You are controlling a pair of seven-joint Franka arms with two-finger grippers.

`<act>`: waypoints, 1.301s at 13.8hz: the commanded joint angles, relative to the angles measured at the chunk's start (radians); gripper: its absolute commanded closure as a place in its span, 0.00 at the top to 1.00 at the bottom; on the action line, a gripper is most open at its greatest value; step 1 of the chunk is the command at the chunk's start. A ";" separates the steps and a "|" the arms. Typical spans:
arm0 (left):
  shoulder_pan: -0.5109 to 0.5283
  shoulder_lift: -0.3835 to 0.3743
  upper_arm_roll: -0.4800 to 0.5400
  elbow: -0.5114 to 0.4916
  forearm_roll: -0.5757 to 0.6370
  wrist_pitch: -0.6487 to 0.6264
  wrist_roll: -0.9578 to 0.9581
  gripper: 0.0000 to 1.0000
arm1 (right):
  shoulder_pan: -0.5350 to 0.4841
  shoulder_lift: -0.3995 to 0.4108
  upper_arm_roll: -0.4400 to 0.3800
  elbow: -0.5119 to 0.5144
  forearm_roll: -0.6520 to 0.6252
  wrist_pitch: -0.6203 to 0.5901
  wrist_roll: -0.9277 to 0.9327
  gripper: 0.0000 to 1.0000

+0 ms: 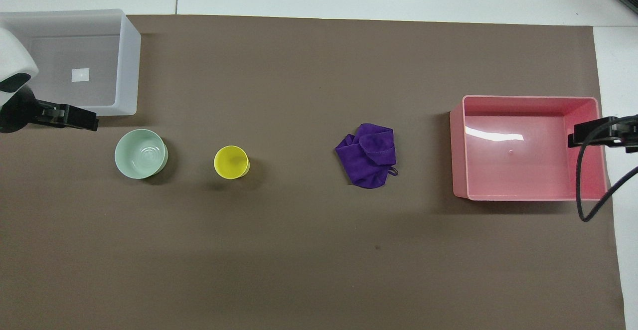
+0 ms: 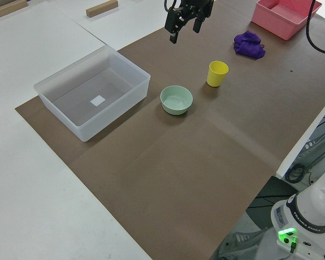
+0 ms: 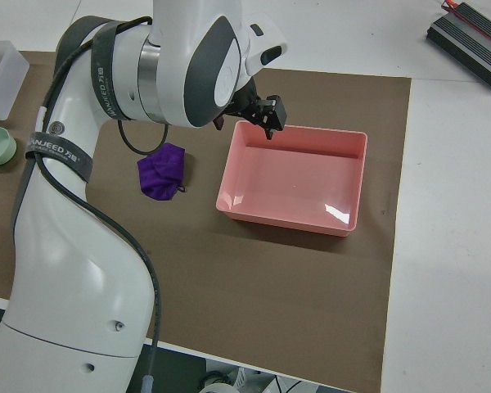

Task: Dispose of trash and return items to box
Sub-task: 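Move the left gripper down to the pale green bowl, then grasp the green bowl rim with the left gripper and lift it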

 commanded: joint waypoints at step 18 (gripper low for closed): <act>0.055 0.086 -0.001 -0.483 0.018 0.668 -0.014 1.00 | 0.009 -0.026 -0.003 -0.030 -0.005 -0.020 -0.009 1.00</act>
